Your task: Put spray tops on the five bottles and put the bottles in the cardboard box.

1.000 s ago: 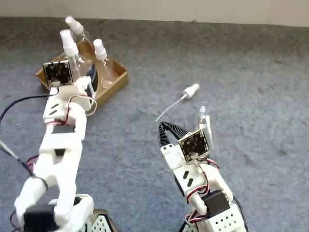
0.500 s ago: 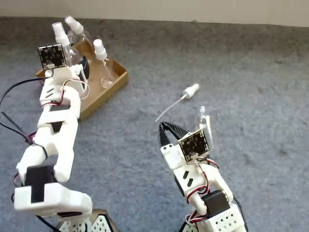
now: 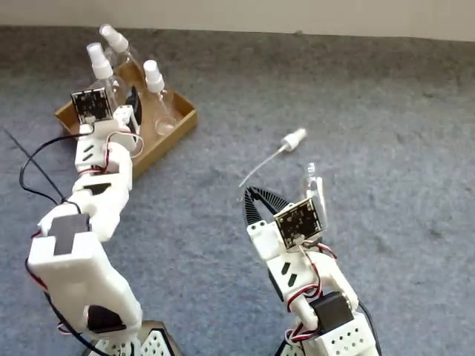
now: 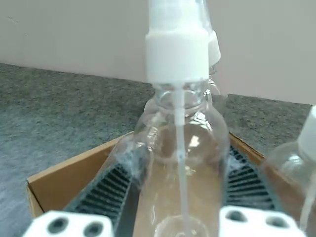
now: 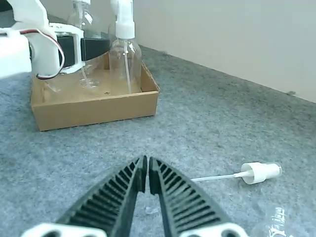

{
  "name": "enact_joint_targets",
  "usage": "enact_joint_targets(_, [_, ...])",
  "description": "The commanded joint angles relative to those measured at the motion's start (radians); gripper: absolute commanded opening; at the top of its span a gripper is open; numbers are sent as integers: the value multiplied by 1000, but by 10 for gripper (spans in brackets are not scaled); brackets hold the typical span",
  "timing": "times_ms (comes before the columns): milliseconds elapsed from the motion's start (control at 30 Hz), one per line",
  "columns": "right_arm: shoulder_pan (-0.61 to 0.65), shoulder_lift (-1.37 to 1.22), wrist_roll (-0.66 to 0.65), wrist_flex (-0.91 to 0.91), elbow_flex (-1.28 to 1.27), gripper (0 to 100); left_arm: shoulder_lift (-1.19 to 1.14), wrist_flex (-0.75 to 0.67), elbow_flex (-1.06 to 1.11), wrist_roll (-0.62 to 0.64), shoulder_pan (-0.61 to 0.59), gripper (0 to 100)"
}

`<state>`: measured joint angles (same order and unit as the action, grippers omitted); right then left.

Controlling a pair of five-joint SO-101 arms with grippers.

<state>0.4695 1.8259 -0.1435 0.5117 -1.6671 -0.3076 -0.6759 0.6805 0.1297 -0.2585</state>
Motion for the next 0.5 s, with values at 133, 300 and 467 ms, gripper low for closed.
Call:
enact_joint_targets(133, [5,5,-5,5,-99,5,-105,-58,-173,-11,-5,100])
enact_joint_targets(300, [5,5,-5,5,-99,5,-160,-58,-232,-11,-7,101])
enact_joint_targets(467, [5,5,-5,5,-99,5,-217,-60,-277,-163,5,102])
